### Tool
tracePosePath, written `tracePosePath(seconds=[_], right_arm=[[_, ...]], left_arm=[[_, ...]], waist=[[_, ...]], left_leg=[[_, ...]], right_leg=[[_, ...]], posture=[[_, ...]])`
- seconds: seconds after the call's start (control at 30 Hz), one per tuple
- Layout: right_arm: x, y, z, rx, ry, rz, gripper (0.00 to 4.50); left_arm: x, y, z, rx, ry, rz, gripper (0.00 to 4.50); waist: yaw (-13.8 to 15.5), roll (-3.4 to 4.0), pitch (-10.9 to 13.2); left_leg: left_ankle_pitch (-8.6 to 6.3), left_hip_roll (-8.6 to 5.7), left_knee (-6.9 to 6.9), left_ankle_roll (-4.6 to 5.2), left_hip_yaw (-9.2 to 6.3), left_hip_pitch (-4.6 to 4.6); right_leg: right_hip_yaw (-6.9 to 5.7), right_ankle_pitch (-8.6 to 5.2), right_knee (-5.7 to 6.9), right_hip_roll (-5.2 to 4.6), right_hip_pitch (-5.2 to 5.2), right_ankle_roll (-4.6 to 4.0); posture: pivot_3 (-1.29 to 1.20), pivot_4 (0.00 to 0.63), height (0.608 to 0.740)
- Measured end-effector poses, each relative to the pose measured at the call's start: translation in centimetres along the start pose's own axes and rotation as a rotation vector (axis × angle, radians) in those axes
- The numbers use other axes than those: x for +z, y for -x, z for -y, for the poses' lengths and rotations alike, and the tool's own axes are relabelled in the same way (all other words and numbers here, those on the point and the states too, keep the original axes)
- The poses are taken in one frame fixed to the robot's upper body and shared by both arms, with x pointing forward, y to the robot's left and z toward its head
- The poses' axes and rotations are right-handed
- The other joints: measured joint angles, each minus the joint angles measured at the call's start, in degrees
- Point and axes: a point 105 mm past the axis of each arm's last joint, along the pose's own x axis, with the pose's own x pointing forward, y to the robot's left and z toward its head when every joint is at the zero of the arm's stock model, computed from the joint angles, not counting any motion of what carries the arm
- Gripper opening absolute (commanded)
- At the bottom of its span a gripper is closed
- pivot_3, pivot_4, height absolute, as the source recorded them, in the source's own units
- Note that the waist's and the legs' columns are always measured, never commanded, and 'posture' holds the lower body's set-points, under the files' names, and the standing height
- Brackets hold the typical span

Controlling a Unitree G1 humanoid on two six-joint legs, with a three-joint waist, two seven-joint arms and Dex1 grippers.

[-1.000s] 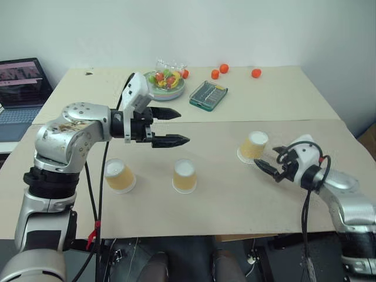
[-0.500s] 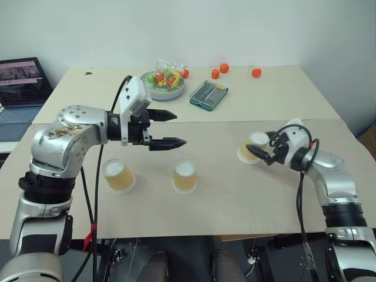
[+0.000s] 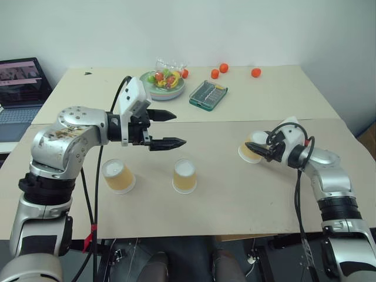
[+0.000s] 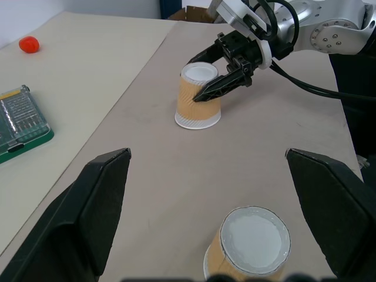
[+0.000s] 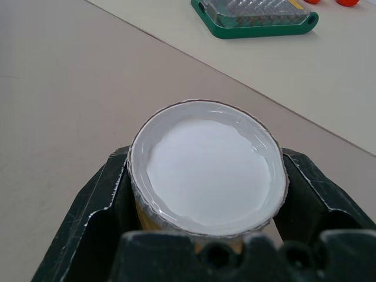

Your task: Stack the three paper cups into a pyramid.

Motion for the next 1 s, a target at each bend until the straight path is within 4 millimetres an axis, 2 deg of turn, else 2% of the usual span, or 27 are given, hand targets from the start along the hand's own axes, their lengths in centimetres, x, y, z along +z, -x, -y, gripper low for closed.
tracePosePath(seconds=[0.13, 0.27, 0.37, 0.4, 0.5, 0.57, 0.8, 1.0], right_arm=[[0.7, 0.1, -0.4, 0.016, 0.018, 0.008, 2.79], [4.2, 1.2, -2.4, 0.11, 0.09, 0.019, 2.79], [5.5, 1.7, -3.9, 0.161, 0.108, 0.024, 2.79], [5.7, 1.9, -5.1, 0.192, 0.117, 0.004, 2.79], [5.5, 1.8, -8.3, 0.287, 0.12, -0.027, 2.79], [5.2, 1.9, -9.4, 0.309, 0.118, -0.037, 2.79], [3.4, 1.4, -11.6, 0.333, 0.047, -0.064, 2.79], [3.2, 1.0, -12.5, 0.349, 0.031, -0.066, 2.79]], left_arm=[[0.0, 0.0, 0.1, -0.004, 0.0, 0.0, 4.5], [-0.4, 0.1, 0.2, -0.01, 0.02, -0.011, 4.5], [-0.4, 0.1, 0.3, -0.012, 0.023, -0.012, 4.5], [-0.4, 0.1, 0.3, -0.012, 0.023, -0.012, 4.5], [-0.4, 0.1, 0.3, -0.013, 0.024, -0.011, 4.5], [-0.4, 0.1, 0.3, -0.015, 0.025, -0.01, 4.5], [-0.5, 0.0, 0.3, -0.016, 0.026, -0.009, 4.5], [-0.4, -0.1, 0.3, -0.018, 0.026, -0.006, 4.5]], waist=[[0.0, 0.01, 0.0], [0.0, 0.05, 0.0], [0.1, 0.05, 0.0], [0.2, 0.05, 0.0], [0.1, 0.05, 0.0], [0.2, 0.04, 0.0], [0.2, 0.04, 0.0], [0.2, 0.04, 0.0]], left_leg=[[0.0, 0.0, 0.0, 0.0, 0.0, -0.02], [0.0, 0.01, 0.0, 0.0, -0.02, -0.05], [0.0, 0.0, 0.01, 0.0, -0.03, -0.04], [0.0, 0.01, 0.01, 0.0, -0.04, -0.04], [0.0, 0.0, 0.01, 0.0, -0.04, -0.05], [0.0, 0.0, 0.02, 0.0, -0.04, -0.06], [0.0, 0.0, 0.02, 0.0, -0.04, -0.05], [0.0, 0.0, 0.02, 0.0, -0.05, -0.04]], right_leg=[[0.01, 0.0, 0.0, 0.0, -0.03, 0.0], [0.0, 0.0, 0.0, 0.0, -0.06, 0.0], [-0.01, 0.0, 0.0, 0.0, -0.03, 0.01], [-0.03, 0.0, 0.0, 0.0, -0.02, 0.01], [-0.03, 0.0, 0.0, 0.0, -0.03, 0.01], [-0.03, 0.0, 0.0, 0.0, -0.03, 0.01], [-0.02, 0.0, 0.01, 0.0, -0.04, 0.0], [-0.02, 0.0, 0.01, 0.0, -0.04, 0.0]], posture=[[0.0, 0.15, 0.74], [0.0, 0.15, 0.74], [0.0, 0.15, 0.74], [0.0, 0.15, 0.74], [0.0, 0.15, 0.74], [0.0, 0.15, 0.74], [0.0, 0.15, 0.74], [0.0, 0.15, 0.74]])
